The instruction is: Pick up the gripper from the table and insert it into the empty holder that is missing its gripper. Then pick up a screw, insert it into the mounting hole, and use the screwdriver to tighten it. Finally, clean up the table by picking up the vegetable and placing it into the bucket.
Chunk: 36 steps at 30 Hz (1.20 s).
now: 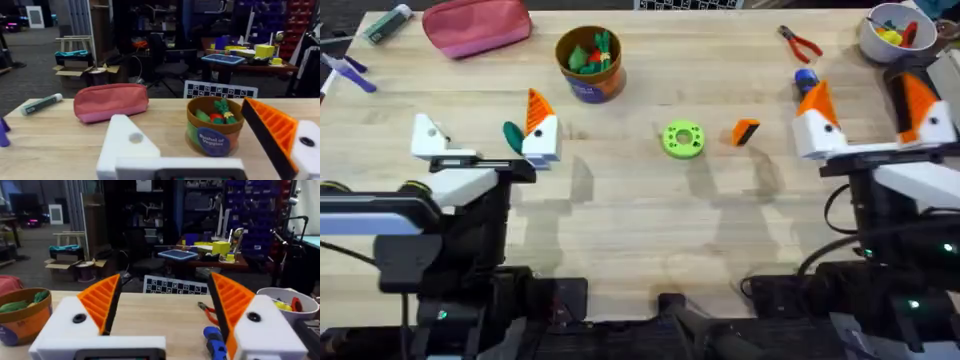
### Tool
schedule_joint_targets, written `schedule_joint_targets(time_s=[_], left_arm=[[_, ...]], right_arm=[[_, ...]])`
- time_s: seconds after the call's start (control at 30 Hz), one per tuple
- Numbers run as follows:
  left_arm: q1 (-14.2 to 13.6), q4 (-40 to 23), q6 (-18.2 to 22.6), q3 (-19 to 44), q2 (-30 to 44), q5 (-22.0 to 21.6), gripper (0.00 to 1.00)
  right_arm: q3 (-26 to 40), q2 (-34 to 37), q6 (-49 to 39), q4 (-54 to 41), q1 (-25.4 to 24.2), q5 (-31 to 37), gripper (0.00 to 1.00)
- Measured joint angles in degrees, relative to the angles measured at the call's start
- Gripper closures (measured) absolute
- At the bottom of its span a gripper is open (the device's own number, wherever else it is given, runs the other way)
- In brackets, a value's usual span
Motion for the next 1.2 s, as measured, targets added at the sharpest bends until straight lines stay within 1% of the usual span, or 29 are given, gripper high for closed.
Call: schedule_joint_targets(time_s=[0.07,0.17,0.27,0.33,0.4,0.5,0.63,0.8,0.93,1.1,1.2], left_arm=[[0.00,-2.31,-0.01,2.36,0.00,-1.10,0.016],[0.00,-7.21,-0.02,8.53,1.15,-3.73,0.015],[0.00,-13.03,0.01,16.33,5.11,-6.21,0.015],[0.00,-16.98,-0.01,21.84,9.43,-7.33,0.016],[0.00,-20.79,0.01,27.27,14.92,-7.92,0.016],[0.00,-26.61,0.01,34.48,23.44,-8.68,0.015],[0.00,-32.84,0.01,41.96,34.05,-9.02,0.016],[0.00,-39.18,0.01,49.18,45.05,-9.01,0.015],[0.00,-45.46,0.01,53.30,51.41,-8.92,0.015],[0.00,-53.05,0.01,56.54,58.60,-7.93,0.015],[0.00,-55.49,0.02,56.97,62.38,-7.09,0.015]], right_arm=[[0.80,0.00,0.02,0.50,0.00,0.00,0.008],[3.98,0.01,0.01,-3.93,0.00,0.00,0.008],[10.15,0.99,0.01,-11.40,0.00,0.00,0.008],[15.21,3.02,0.02,-16.86,0.00,0.00,0.008],[20.37,6.20,0.02,-22.23,0.00,0.00,0.008],[27.81,13.00,0.02,-30.60,0.00,0.00,0.008],[35.84,23.13,0.02,-40.61,0.00,0.00,0.008],[43.47,34.07,0.01,-50.81,0.00,-0.02,0.007],[48.70,41.43,0.02,-59.05,0.00,-0.02,0.007],[52.21,47.99,0.02,-66.59,0.00,-0.06,0.009],[53.33,50.77,0.02,-69.72,0.00,-0.21,0.008]])
